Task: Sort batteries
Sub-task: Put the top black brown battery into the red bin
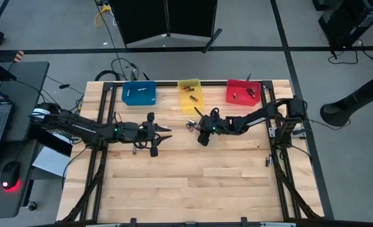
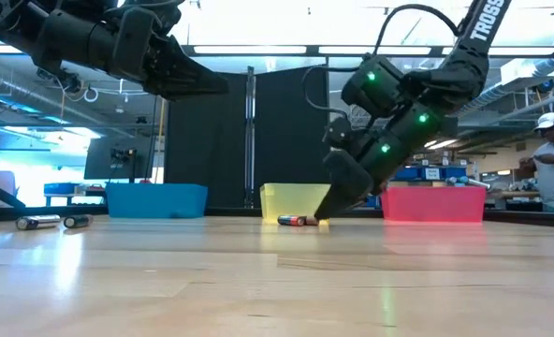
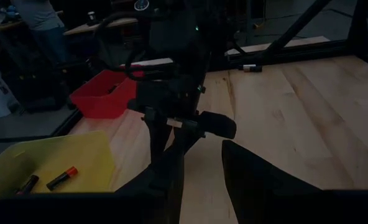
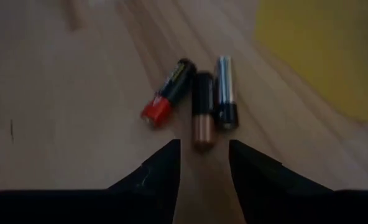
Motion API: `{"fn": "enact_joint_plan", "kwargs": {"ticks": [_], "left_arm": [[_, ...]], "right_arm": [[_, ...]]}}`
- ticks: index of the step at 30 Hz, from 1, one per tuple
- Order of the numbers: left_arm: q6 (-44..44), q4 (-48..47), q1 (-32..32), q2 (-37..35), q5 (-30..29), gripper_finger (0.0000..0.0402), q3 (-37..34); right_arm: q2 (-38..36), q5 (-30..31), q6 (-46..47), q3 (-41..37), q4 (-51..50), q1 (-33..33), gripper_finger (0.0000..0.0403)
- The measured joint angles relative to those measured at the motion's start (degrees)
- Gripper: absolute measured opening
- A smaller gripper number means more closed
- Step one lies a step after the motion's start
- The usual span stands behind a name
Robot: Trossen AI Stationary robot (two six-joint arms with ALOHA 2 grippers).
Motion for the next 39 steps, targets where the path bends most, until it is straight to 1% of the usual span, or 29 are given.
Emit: {"fn": "enact_joint_plan", "kwargs": {"ticks": [3,16,19,23,28,32,34,38,39], "left_arm": [[0.0,0.0,0.0,0.0,0.0,0.0117,0.0],[0.0,0.0,0.0,0.0,0.0,0.0117,0.0],[0.0,0.0,0.0,0.0,0.0,0.0117,0.0],[0.0,-0.1,0.0,0.0,0.0,0.0117,0.0],[0.0,-0.5,0.0,0.0,0.0,0.0117,0.0],[0.0,-0.5,0.0,0.0,0.0,0.0117,0.0],[0.0,-0.5,0.0,0.0,0.0,0.0117,0.0],[0.0,-0.5,0.0,0.0,0.1,0.0117,0.0],[0.0,-0.5,0.0,0.0,0.1,0.0117,0.0]], "right_arm": [[0.0,-1.3,0.5,-0.1,2.3,0.0,0.0144],[0.1,-1.8,1.6,-0.2,2.2,-0.5,0.0100],[1.6,-2.2,2.0,-0.1,3.2,-0.6,0.0100],[3.5,-2.4,3.7,1.7,1.6,-0.5,0.0107],[3.8,-2.4,3.6,2.4,1.4,-0.6,0.0116],[4.2,-2.5,3.3,2.8,1.4,-1.2,0.0113],[4.5,-2.5,4.0,2.8,1.3,-1.5,0.0102],[5.9,-2.4,4.2,3.0,1.9,-1.5,0.0062],[6.1,-2.4,4.2,3.0,2.0,-1.5,0.0060]]}}
